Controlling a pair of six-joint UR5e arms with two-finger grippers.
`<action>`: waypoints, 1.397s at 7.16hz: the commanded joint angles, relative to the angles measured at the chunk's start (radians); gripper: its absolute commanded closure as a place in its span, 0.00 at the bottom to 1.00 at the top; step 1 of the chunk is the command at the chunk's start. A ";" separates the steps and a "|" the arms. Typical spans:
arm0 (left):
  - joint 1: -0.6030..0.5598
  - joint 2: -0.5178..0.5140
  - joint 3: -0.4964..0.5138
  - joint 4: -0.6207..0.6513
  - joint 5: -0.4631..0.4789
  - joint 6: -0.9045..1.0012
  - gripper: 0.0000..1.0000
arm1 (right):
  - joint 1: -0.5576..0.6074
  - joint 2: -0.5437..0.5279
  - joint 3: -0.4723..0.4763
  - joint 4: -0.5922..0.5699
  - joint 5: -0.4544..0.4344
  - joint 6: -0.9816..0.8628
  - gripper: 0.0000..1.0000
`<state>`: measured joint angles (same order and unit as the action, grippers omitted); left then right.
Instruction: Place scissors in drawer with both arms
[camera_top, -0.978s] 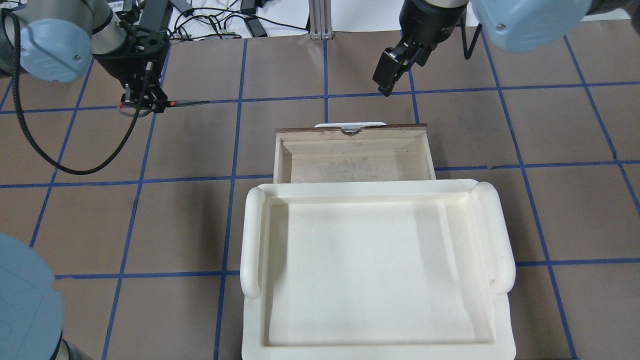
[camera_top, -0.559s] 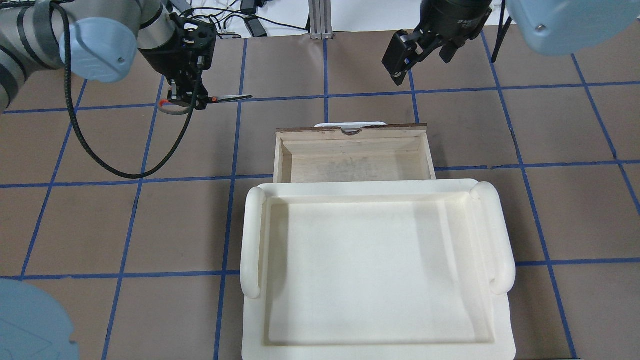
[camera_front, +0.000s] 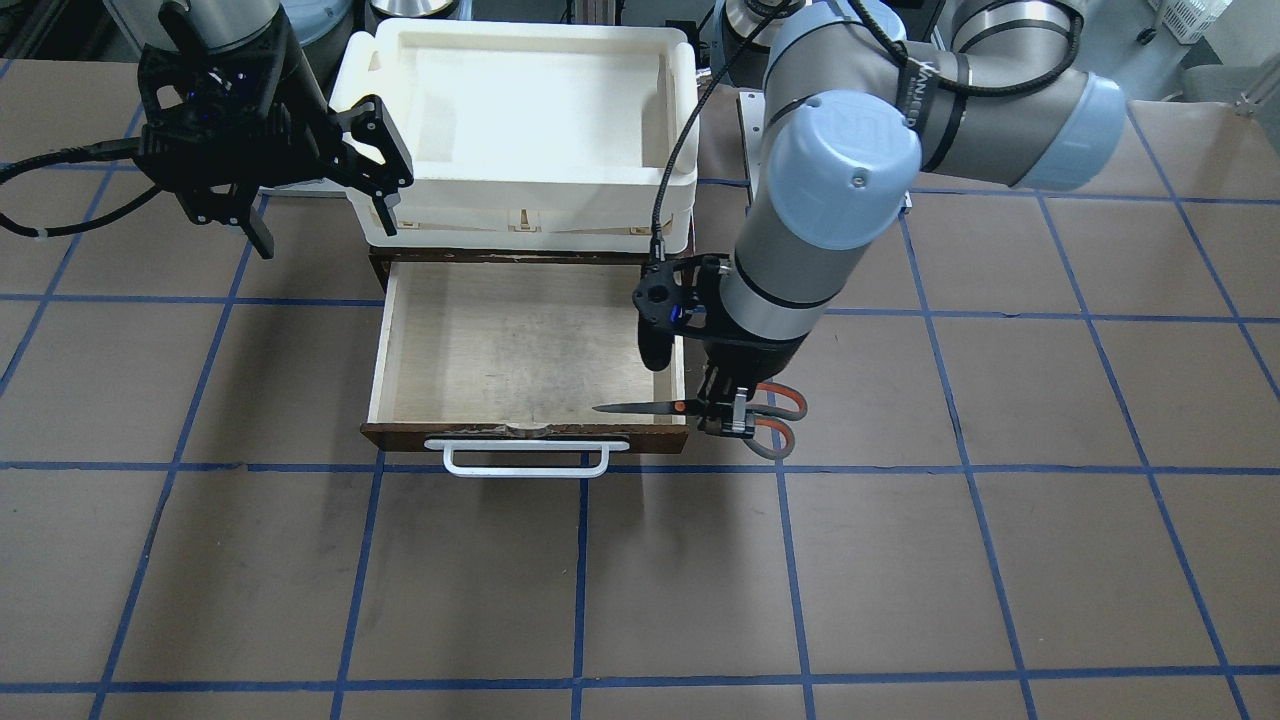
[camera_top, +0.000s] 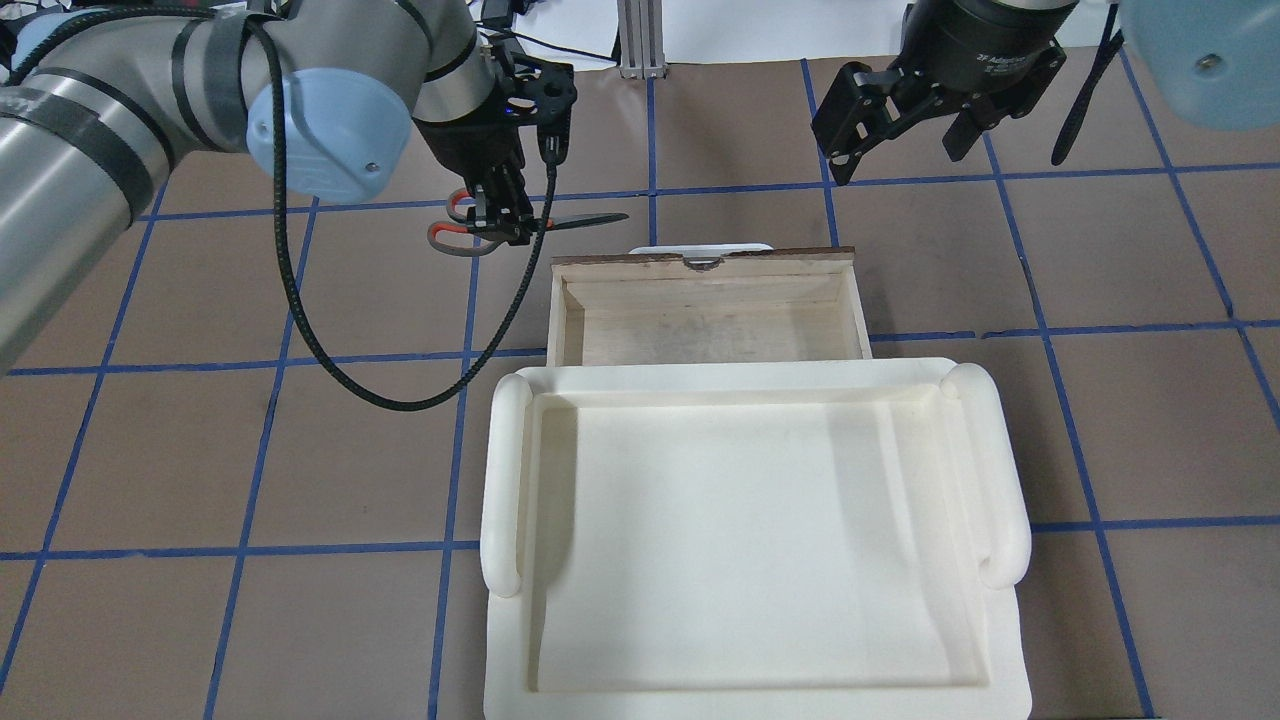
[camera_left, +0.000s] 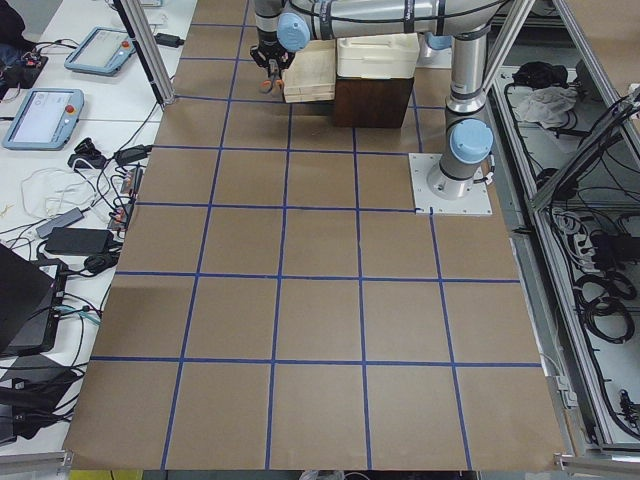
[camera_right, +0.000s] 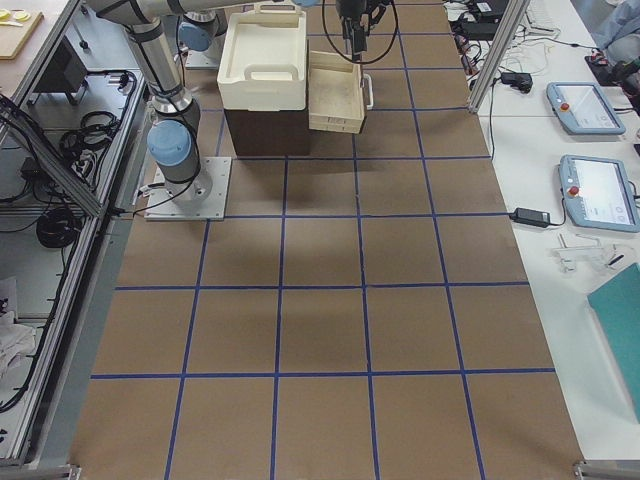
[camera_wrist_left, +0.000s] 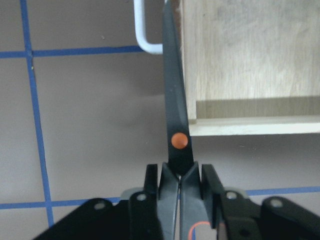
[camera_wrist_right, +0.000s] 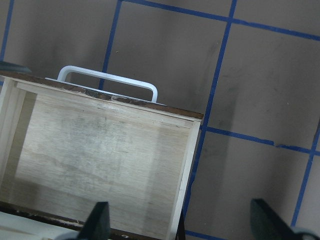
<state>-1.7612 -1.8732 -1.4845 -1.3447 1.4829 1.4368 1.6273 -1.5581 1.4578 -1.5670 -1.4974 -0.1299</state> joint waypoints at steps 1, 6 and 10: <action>-0.087 0.009 -0.034 0.004 -0.006 -0.041 1.00 | -0.009 -0.002 0.003 0.008 0.002 0.062 0.00; -0.233 -0.018 -0.037 0.013 -0.038 -0.141 1.00 | -0.018 0.000 0.003 0.013 0.002 0.062 0.00; -0.228 -0.017 -0.083 0.010 -0.023 -0.124 1.00 | -0.018 0.001 0.004 0.010 0.003 0.061 0.00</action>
<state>-1.9925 -1.8900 -1.5394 -1.3414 1.4577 1.3121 1.6090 -1.5575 1.4617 -1.5568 -1.4943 -0.0685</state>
